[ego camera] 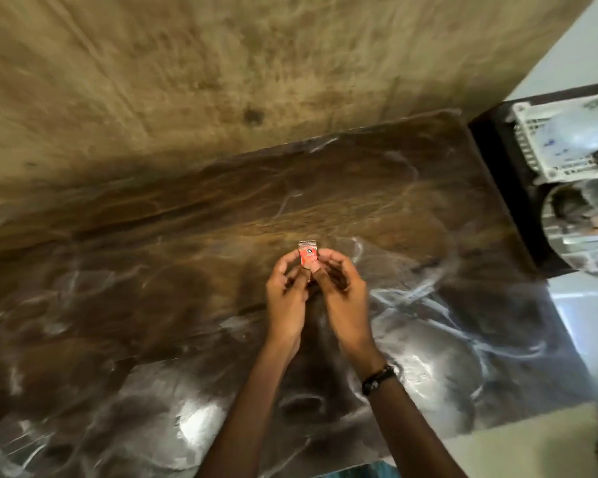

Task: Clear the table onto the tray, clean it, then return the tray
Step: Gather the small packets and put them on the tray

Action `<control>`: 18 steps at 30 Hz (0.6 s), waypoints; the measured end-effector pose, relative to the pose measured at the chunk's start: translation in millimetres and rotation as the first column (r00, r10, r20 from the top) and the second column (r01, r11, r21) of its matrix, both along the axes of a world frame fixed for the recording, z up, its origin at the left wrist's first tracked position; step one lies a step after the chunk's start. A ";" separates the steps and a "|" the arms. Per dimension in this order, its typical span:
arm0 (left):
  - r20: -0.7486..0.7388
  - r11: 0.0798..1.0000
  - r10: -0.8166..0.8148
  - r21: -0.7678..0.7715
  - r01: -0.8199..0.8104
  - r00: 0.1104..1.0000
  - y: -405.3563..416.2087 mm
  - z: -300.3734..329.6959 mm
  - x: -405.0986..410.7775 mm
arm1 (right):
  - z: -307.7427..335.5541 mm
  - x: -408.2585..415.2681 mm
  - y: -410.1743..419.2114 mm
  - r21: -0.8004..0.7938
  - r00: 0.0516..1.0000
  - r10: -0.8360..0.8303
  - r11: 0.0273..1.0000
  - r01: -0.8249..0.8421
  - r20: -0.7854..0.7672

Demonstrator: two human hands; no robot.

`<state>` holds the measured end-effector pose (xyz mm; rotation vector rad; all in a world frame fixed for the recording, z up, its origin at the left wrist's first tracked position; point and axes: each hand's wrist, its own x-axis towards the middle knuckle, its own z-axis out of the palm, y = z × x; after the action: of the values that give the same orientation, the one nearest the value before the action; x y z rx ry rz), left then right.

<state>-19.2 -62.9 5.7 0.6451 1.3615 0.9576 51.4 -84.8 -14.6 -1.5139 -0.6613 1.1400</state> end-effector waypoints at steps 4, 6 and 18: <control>0.051 0.998 -0.064 0.009 0.063 0.997 -8.7 7.8 83.7 | 18.5 91.9 -6.6 -0.036 0.997 -0.040 0.999 0.038 -0.069; 0.058 0.995 -0.098 0.031 0.096 0.993 -11.2 10.4 123.5 | 29.3 135.4 -11.3 -0.043 0.996 -0.025 0.999 0.021 -0.081; -0.179 0.821 -0.476 0.258 0.509 0.861 -47.0 12.6 391.1 | 60.5 404.9 -74.9 -0.039 0.983 -0.181 0.983 0.181 0.000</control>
<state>371.9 -109.9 18.2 1.2312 1.0621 0.7090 456.3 -159.7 45.9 -1.5711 -0.4900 1.0215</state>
